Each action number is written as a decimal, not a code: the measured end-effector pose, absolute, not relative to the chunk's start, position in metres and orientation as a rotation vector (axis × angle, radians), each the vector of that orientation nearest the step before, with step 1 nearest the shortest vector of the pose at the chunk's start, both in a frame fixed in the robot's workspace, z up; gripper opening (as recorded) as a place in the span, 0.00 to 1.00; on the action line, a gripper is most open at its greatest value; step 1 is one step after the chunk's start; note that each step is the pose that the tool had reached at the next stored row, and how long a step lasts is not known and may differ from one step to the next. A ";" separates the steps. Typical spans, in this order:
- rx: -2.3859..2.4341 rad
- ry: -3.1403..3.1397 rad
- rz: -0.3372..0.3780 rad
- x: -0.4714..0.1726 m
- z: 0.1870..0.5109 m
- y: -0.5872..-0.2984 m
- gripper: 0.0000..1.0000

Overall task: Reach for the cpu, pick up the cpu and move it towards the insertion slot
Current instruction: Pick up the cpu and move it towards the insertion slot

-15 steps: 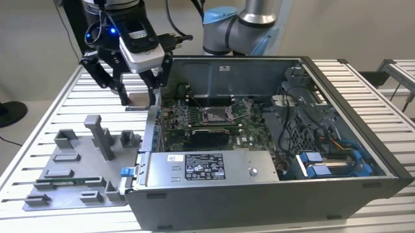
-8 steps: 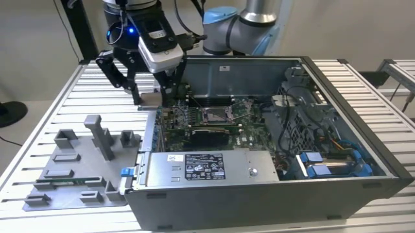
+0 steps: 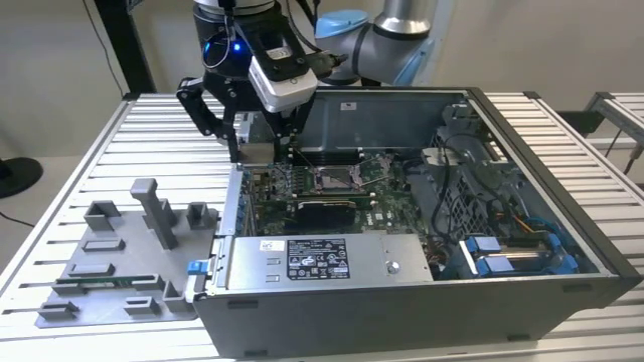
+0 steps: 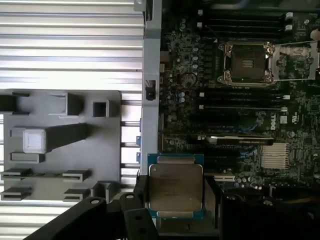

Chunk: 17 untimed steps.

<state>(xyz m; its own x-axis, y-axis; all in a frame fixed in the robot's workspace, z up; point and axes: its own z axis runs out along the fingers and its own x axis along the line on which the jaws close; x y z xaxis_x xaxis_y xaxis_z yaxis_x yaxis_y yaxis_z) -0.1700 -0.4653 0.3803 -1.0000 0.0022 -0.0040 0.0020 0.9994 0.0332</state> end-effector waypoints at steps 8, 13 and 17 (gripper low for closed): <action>0.003 3.137 0.052 -0.147 0.380 -0.465 0.00; 0.003 3.137 0.052 -0.134 0.380 -0.465 0.00; 0.003 3.137 0.052 -0.124 0.380 -0.465 0.00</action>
<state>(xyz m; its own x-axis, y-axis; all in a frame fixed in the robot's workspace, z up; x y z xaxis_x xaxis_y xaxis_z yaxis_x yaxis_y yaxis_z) -0.1240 -0.4652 0.3803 -1.0000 0.0022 -0.0040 0.0020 0.9994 0.0332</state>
